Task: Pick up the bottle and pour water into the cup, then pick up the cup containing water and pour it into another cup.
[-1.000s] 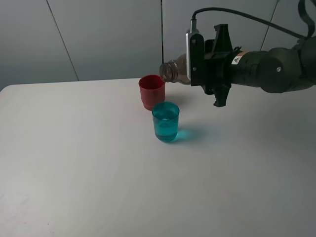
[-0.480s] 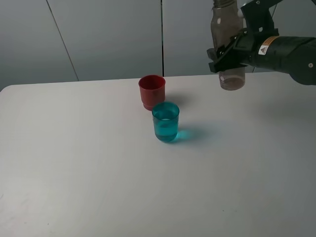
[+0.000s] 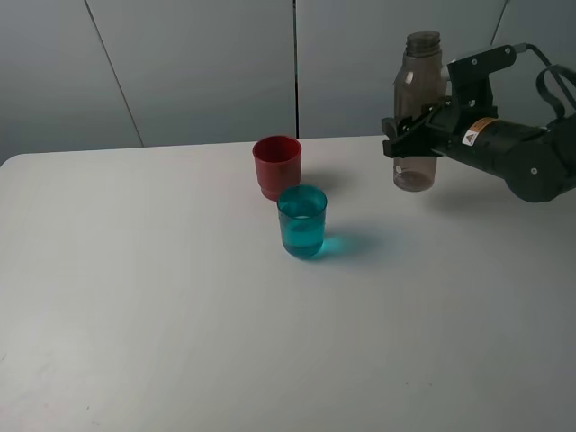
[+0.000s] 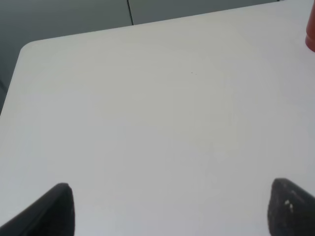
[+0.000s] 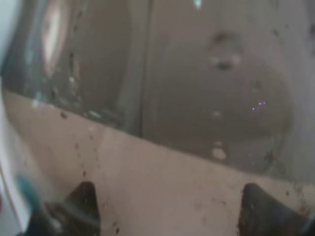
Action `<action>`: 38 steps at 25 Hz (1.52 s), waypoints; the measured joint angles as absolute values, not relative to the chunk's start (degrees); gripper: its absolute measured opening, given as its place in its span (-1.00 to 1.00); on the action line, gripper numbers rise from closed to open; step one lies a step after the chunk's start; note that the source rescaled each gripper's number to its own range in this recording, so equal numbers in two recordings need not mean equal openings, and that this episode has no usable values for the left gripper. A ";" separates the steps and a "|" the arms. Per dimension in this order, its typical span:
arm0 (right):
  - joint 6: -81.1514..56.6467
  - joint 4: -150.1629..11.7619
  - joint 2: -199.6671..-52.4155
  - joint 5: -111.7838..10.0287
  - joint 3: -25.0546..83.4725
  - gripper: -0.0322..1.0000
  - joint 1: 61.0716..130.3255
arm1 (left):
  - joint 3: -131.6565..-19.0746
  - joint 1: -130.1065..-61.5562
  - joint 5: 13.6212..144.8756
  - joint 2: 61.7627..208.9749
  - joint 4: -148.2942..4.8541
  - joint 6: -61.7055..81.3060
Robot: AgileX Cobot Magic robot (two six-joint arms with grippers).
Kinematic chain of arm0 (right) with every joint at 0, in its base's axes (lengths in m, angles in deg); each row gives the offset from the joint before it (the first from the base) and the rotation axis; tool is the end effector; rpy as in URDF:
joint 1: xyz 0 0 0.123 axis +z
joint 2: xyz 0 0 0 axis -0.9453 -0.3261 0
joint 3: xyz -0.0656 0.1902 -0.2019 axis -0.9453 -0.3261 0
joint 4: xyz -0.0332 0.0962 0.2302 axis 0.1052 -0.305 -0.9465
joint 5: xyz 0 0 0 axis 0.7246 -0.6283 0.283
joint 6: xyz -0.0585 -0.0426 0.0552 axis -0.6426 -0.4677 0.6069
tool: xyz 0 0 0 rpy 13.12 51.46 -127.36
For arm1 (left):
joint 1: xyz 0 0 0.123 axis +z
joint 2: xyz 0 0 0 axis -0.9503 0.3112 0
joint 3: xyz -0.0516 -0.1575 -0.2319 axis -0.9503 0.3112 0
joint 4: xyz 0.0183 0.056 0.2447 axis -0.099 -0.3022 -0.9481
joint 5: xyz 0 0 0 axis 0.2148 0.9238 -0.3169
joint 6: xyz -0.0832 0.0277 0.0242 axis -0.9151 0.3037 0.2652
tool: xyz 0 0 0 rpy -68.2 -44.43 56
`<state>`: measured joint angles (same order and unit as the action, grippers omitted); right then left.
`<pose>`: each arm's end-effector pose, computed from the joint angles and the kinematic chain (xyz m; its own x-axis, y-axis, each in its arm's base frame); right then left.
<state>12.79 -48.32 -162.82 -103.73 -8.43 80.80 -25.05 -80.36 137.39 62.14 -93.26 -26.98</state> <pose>0.3453 0.0742 0.1333 -0.2863 -0.1769 -0.9417 -0.3520 0.9335 -0.0683 -0.0061 0.0124 0.2792 -0.4546 0.0866 -0.8865 0.0466 0.9962 0.0734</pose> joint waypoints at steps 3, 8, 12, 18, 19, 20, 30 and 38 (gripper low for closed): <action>12.54 -50.01 -164.55 -103.87 -8.43 -0.85 80.80 | -25.05 -80.36 137.39 62.14 -93.26 -26.98; 11.86 -51.44 -166.36 -103.87 -8.43 -0.85 80.80 | -25.05 -80.36 137.39 62.14 -93.26 -26.98; 11.61 -51.49 -166.48 -103.87 -8.43 -0.85 80.80 | -25.05 -80.36 137.39 62.14 -93.26 -26.98; 11.61 -51.58 -166.48 -103.75 -8.43 -0.85 80.80 | -25.05 -80.36 137.39 62.14 -93.26 -26.98; 11.61 -51.58 -166.61 -103.43 -8.43 -0.85 80.80 | -25.05 -80.36 137.39 62.14 -93.26 -26.98; 11.61 -51.58 -166.70 -103.30 -8.43 -0.85 80.80 | -25.05 -80.36 137.39 62.14 -93.26 -26.98; 11.51 -51.58 -168.32 -103.02 -8.43 -0.85 80.80 | -25.05 -80.36 137.39 62.14 -93.26 -26.98; 11.38 -51.48 -165.55 -101.95 -8.67 0.92 80.80 | -25.05 -80.36 137.39 62.14 -93.26 -26.98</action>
<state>11.38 -51.48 -165.55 -101.95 -8.67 80.80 -25.05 -80.36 137.39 62.14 -93.26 -26.98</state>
